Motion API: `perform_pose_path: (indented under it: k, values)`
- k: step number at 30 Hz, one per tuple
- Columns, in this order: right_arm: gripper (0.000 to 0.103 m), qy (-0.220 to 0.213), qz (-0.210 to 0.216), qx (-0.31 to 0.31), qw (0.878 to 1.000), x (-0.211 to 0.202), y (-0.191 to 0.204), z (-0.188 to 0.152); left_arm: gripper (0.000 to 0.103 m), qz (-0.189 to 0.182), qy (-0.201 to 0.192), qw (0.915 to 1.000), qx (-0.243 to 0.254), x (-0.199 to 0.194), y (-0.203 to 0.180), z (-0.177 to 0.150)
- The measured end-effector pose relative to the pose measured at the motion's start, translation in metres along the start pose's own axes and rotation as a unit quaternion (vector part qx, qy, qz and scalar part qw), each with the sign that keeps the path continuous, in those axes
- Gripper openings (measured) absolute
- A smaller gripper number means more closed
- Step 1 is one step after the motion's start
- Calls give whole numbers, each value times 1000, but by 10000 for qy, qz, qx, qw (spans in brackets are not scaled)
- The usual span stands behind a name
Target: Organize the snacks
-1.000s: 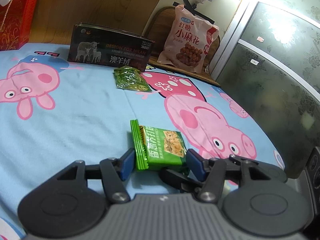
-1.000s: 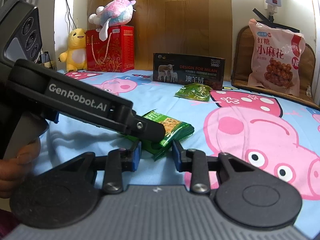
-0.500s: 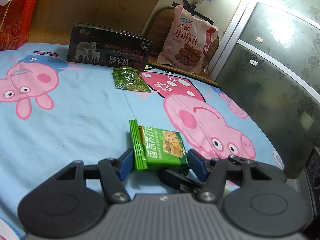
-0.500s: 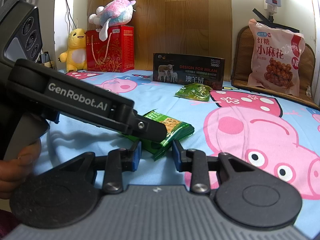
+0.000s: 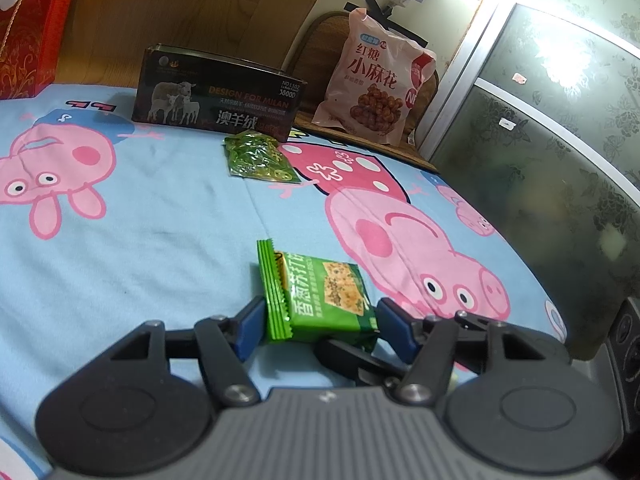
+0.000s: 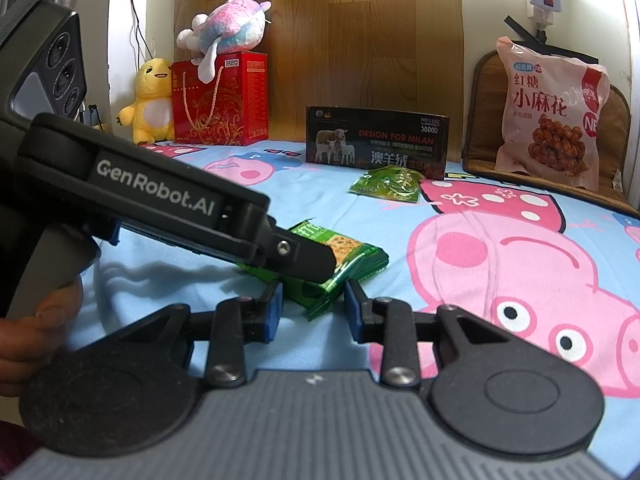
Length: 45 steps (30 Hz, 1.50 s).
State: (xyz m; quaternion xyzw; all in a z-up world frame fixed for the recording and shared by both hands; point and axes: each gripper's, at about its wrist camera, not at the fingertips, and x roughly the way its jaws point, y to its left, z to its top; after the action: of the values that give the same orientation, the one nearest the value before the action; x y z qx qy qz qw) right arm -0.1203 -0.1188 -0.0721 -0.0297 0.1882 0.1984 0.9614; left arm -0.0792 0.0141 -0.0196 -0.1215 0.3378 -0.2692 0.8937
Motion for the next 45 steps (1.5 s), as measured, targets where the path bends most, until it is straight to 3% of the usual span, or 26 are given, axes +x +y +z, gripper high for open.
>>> perform_pose_path:
  k: [11,18,28,39,43,45]
  values:
    - [32,-6,-53,-65,10000,-3,4,0,46,115,12,9999,-71,-2,1,0]
    - [31,-70,-100,-102,9999,-5,6,-3,44,102,-31,9999,-121,-5,1,-2]
    - [31,-50,-113,-61,9999,-5,5,-2,44,111,-33,9999,-101,-4,0,-2]
    - [31,-51,-49,44,10000,-4,2,-2,59,8,-45,10000,-53,-2,-2,-2]
    - [31,-55,-53,28,10000,-4,2,-2,57,2,-61,10000,-76,-2,-1,-3]
    - [31,-61,-71,19,10000,-4,3,-2,48,66,-71,9999,-54,-2,0,-3]
